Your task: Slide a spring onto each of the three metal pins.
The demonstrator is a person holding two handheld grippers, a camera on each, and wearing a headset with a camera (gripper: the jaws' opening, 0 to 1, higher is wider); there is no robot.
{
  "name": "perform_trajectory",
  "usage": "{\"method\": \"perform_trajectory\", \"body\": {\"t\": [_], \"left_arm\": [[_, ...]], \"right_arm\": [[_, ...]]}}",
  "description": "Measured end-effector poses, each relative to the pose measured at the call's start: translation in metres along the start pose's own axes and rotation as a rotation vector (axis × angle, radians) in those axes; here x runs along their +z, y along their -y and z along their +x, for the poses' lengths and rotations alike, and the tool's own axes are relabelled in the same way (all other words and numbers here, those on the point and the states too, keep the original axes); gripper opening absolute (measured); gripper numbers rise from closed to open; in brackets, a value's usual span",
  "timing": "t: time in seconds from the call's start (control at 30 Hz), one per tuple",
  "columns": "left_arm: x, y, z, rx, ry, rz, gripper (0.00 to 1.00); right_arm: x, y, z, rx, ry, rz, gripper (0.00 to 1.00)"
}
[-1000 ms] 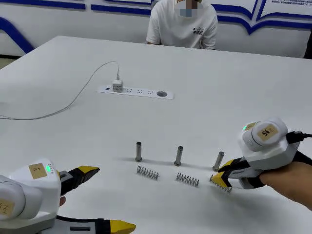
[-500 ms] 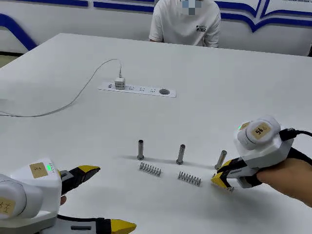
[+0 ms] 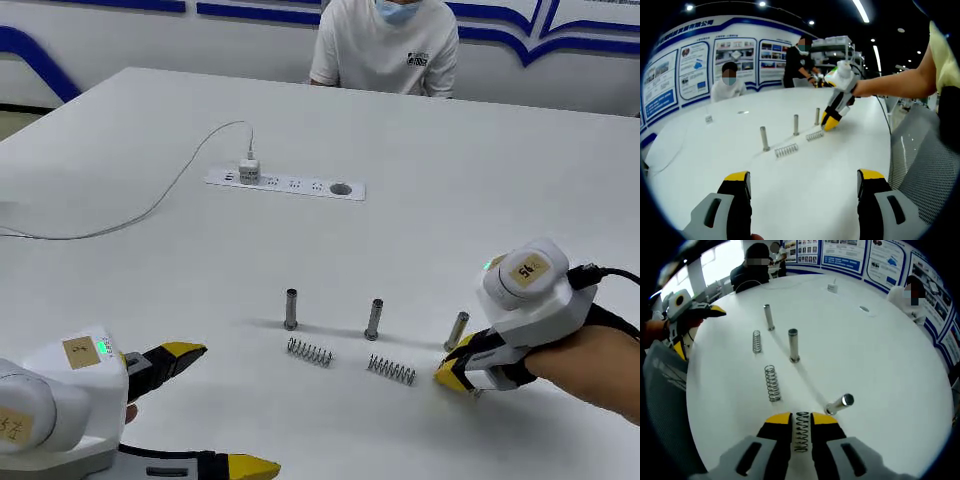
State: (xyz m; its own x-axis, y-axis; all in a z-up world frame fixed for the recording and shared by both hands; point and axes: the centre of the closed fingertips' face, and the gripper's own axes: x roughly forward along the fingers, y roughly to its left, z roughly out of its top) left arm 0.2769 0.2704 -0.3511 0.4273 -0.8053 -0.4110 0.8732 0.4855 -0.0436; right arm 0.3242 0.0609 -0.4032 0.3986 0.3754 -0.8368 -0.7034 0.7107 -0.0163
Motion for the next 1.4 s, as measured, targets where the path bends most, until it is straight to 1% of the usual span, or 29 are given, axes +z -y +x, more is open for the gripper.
{"method": "perform_trajectory", "body": {"t": [0.5,0.87,1.1,1.4], "left_arm": [[0.000,0.000,0.000,0.002,-0.001,-0.002,0.89],[-0.001,-0.001,0.000,0.005,0.000,-0.006,0.89],[-0.001,0.000,0.000,0.003,0.000,-0.004,0.89],[0.001,0.000,0.000,0.003,0.009,0.000,0.89]], "right_arm": [[-0.001,-0.001,0.003,0.015,-0.020,-0.004,0.13],[-0.001,-0.002,0.004,0.017,-0.022,-0.008,0.12],[0.003,-0.003,-0.001,0.012,-0.006,-0.003,0.12],[0.006,-0.002,-0.007,-0.002,0.008,-0.004,0.12]]}}
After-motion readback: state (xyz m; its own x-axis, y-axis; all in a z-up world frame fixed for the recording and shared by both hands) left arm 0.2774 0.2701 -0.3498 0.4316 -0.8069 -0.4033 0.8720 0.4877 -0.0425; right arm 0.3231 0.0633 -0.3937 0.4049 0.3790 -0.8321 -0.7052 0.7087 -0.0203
